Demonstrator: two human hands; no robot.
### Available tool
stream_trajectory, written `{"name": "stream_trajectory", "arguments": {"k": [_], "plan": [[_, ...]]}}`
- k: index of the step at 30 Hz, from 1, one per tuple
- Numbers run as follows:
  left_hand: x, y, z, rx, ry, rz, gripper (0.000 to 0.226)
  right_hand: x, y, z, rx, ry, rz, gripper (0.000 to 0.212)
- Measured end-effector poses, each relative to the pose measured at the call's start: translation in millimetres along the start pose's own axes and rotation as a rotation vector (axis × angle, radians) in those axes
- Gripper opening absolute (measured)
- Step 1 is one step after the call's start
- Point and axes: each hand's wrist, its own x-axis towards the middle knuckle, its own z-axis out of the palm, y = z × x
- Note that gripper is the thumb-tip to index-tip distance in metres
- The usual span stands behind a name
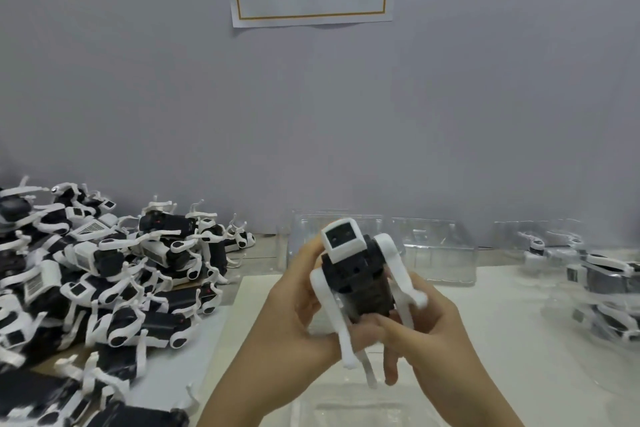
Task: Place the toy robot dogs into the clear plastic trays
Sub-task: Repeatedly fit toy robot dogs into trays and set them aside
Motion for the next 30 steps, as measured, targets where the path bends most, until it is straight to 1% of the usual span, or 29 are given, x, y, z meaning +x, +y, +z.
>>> {"name": "stream_trajectory", "arguments": {"k": [2,3,7,9,10,11,13,14,15,16,17,18,19,20,21,22,23,25,27,30], "plan": [[2,-1,1,-0.023,0.071,-0.048,0.060,-1,-1,2,0.007,-0.102,0.030,0.062],[2,-2,0,-0.047,0.088,-0.059,0.057,-1,-1,2,0.020,-0.149,0.055,0.064],[0,0,-9,-0.155,0.018,-0.067,0.053,-2,2,-5,0.149,-0.324,0.182,0.060],[1,1,-9,-0.178,0.053,-0.090,0.052,-2,8,-6,0.164,-0.328,0.217,0.064],[2,2,-7,-0.171,0.111,-0.084,0.053,-2,10,-4,0.158,-0.308,0.215,0.064],[3,2,-4,-0.155,0.196,-0.075,0.054,-1,13,-3,0.123,-0.272,0.184,0.056],[5,6,3,-0.136,0.389,-0.056,0.054,2,14,3,0.058,-0.183,0.114,0.025],[4,8,7,-0.138,0.470,-0.048,0.054,2,13,4,0.053,-0.156,0.106,0.013],[4,8,11,-0.131,0.537,-0.038,0.055,3,14,3,0.082,-0.136,0.107,0.014],[4,9,15,-0.111,0.593,-0.029,0.059,3,16,0,0.194,-0.133,0.123,0.037],[4,9,19,-0.086,0.642,-0.025,0.064,2,20,-2,0.349,-0.156,0.160,0.065],[5,8,22,-0.072,0.682,-0.024,0.067,2,20,-1,0.463,-0.206,0.171,0.084],[6,7,24,-0.075,0.710,-0.027,0.070,2,21,2,0.509,-0.233,0.170,0.092],[7,5,26,-0.090,0.729,-0.037,0.071,4,23,3,0.488,-0.245,0.157,0.091],[8,3,27,-0.102,0.742,-0.050,0.073,5,23,6,0.443,-0.228,0.156,0.084],[9,2,27,-0.106,0.753,-0.065,0.073,6,25,8,0.381,-0.189,0.156,0.077],[9,0,27,-0.105,0.765,-0.080,0.074,6,27,9,0.293,-0.151,0.135,0.074],[9,-1,27,-0.131,0.789,-0.104,0.074,4,32,9,0.166,-0.097,0.078,0.086],[10,-1,28,-0.198,0.825,-0.124,0.075,0,33,10,0.108,-0.044,0.013,0.097],[11,-3,31,-0.266,0.869,-0.159,0.091,-5,35,15,-0.124,0.042,-0.127,0.110]]}}
